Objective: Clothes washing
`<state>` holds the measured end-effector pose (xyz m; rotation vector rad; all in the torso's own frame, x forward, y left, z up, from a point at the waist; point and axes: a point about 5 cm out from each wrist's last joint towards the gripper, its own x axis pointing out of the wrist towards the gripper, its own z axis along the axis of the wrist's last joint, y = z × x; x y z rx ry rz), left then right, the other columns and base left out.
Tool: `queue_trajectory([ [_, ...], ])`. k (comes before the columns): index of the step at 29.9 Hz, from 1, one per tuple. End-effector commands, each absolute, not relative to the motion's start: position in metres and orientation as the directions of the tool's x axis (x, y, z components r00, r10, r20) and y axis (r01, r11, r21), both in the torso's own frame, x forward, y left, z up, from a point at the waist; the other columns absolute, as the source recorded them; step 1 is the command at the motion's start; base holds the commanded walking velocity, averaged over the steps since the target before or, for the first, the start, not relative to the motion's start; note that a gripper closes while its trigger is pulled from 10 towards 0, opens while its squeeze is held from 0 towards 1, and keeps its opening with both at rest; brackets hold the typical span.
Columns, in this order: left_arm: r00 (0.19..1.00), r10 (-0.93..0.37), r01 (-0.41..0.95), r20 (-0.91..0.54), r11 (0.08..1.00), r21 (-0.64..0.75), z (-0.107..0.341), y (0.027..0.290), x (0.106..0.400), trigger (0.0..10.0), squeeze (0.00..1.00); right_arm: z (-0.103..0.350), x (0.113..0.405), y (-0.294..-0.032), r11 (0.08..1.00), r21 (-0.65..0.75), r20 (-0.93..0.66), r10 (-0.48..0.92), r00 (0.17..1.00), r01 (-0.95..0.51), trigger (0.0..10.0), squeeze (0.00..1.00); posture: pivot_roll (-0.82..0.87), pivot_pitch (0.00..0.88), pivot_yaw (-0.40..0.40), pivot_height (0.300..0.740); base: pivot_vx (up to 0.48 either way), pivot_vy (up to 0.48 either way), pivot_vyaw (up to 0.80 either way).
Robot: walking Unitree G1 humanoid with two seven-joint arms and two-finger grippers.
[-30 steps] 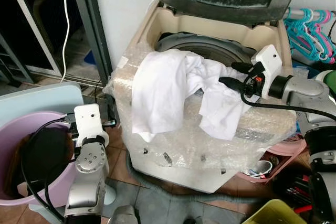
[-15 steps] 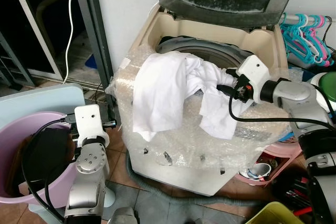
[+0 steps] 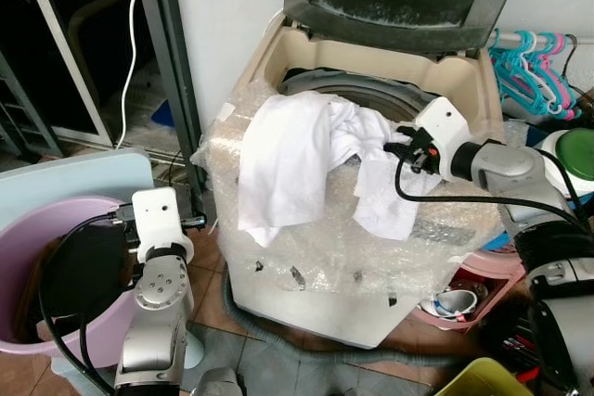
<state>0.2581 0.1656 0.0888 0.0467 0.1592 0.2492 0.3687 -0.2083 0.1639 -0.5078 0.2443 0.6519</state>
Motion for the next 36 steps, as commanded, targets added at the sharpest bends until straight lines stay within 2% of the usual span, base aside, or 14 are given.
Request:
queue_trajectory([
  [1, 0.958, 0.245, -0.236, -0.148, 0.969, 0.072, 0.091, 0.163, 0.259, 10.0, 0.00, 0.160, 0.371, -0.214, 0.697, -0.357, -0.415, 0.478, 0.774, -0.622, 0.0, 0.00, 0.02, 0.000, -0.047, 0.740, 0.000, 0.000, 0.00],
  [9, 0.958, 0.248, -0.240, -0.145, 0.968, 0.071, 0.091, 0.163, 0.261, 10.0, 0.00, 0.200, 0.395, -0.200, 0.718, -0.418, -0.314, 0.461, 0.830, -0.557, 0.0, 0.00, 0.02, 0.000, -0.051, 0.740, 0.000, 0.000, 0.00],
  [14, 0.958, 0.249, -0.241, -0.141, 0.968, 0.070, 0.091, 0.163, 0.262, 10.0, 0.00, 0.239, 0.408, -0.187, 0.761, -0.491, -0.110, 0.430, 0.896, -0.425, 0.0, 0.00, 0.02, 0.000, -0.053, 0.740, 0.000, 0.000, 0.00],
  [16, 0.958, 0.250, -0.243, -0.138, 0.968, 0.069, 0.092, 0.163, 0.263, 10.0, 0.00, 0.282, 0.411, -0.179, 0.783, -0.560, 0.128, 0.406, 0.905, -0.272, 0.0, 0.00, 0.03, 0.000, -0.057, 0.740, 0.000, 0.000, 0.00],
  [18, 0.958, 0.251, -0.244, -0.135, 0.967, 0.067, 0.093, 0.163, 0.264, 10.0, 0.00, 0.321, 0.408, -0.177, 0.843, -0.517, 0.354, 0.369, 0.859, -0.149, 0.0, 0.00, 0.03, 0.000, -0.058, 0.740, 0.000, 0.000, 0.00],
  [20, 0.958, 0.254, -0.248, -0.133, 0.967, 0.066, 0.093, 0.163, 0.264, 10.0, 0.00, 0.341, 0.405, -0.177, 0.860, -0.504, 0.445, 0.335, 0.831, -0.076, 0.0, 0.00, 0.03, 0.000, -0.061, 0.740, 0.000, 0.000, 0.00],
  [21, 0.958, 0.255, -0.249, -0.133, 0.966, 0.065, 0.093, 0.163, 0.264, 10.0, 0.00, 0.339, 0.406, -0.175, 0.850, -0.520, 0.432, 0.342, 0.835, -0.079, 2.3, 0.00, 0.03, 0.000, -0.061, 0.740, 0.000, 0.000, 0.00],
  [22, 0.958, 0.255, -0.249, -0.133, 0.966, 0.065, 0.093, 0.163, 0.264, 10.0, 0.00, 0.339, 0.406, -0.175, 0.850, -0.520, 0.432, 0.342, 0.835, -0.079, 2.3, 0.00, 0.03, 0.000, -0.061, 0.740, 0.000, 0.000, 0.00],
  [23, 0.958, 0.256, -0.249, -0.133, 0.966, 0.065, 0.093, 0.163, 0.264, 10.0, 0.00, 0.335, 0.407, -0.174, 0.834, -0.544, 0.401, 0.352, 0.846, -0.090, 4.2, 0.00, 0.03, 0.000, -0.064, 0.740, 0.000, 0.000, 0.00],
  [24, 0.957, 0.256, -0.250, -0.133, 0.966, 0.064, 0.093, 0.162, 0.264, 10.0, 0.00, 0.323, 0.409, -0.172, 0.803, -0.587, 0.340, 0.365, 0.867, -0.107, 10.0, 0.00, 0.03, 0.000, -0.065, 0.740, 0.000, 0.000, 0.00],
  [27, 0.957, 0.257, -0.251, -0.132, 0.966, 0.063, 0.093, 0.162, 0.264, 10.0, 0.00, 0.297, 0.413, -0.178, 0.769, -0.624, 0.223, 0.342, 0.913, -0.136, 10.0, 0.00, 0.03, 0.000, -0.067, 0.740, 0.000, 0.000, 0.00],
  [28, 0.957, 0.258, -0.252, -0.133, 0.966, 0.062, 0.093, 0.162, 0.264, 10.0, 0.00, 0.281, 0.414, -0.185, 0.769, -0.618, 0.147, 0.322, 0.935, -0.167, 10.0, 0.14, 0.03, 0.000, -0.066, 0.740, 0.000, 0.000, 0.00],
  [29, 0.957, 0.258, -0.252, -0.134, 0.966, 0.062, 0.092, 0.162, 0.264, 10.0, 0.00, 0.267, 0.413, -0.194, 0.764, -0.617, 0.076, 0.297, 0.952, -0.189, 10.0, 1.00, 0.02, 0.000, -0.065, 0.740, 0.000, 0.000, 0.00],
  [36, 0.958, 0.249, -0.243, -0.139, 0.968, 0.063, 0.091, 0.162, 0.264, 10.0, 0.00, 0.257, 0.407, -0.219, 0.804, -0.572, 0.076, 0.250, 0.965, -0.163, 10.0, 1.00, 0.01, 0.000, -0.053, 0.740, 0.000, 0.000, 0.00],
])
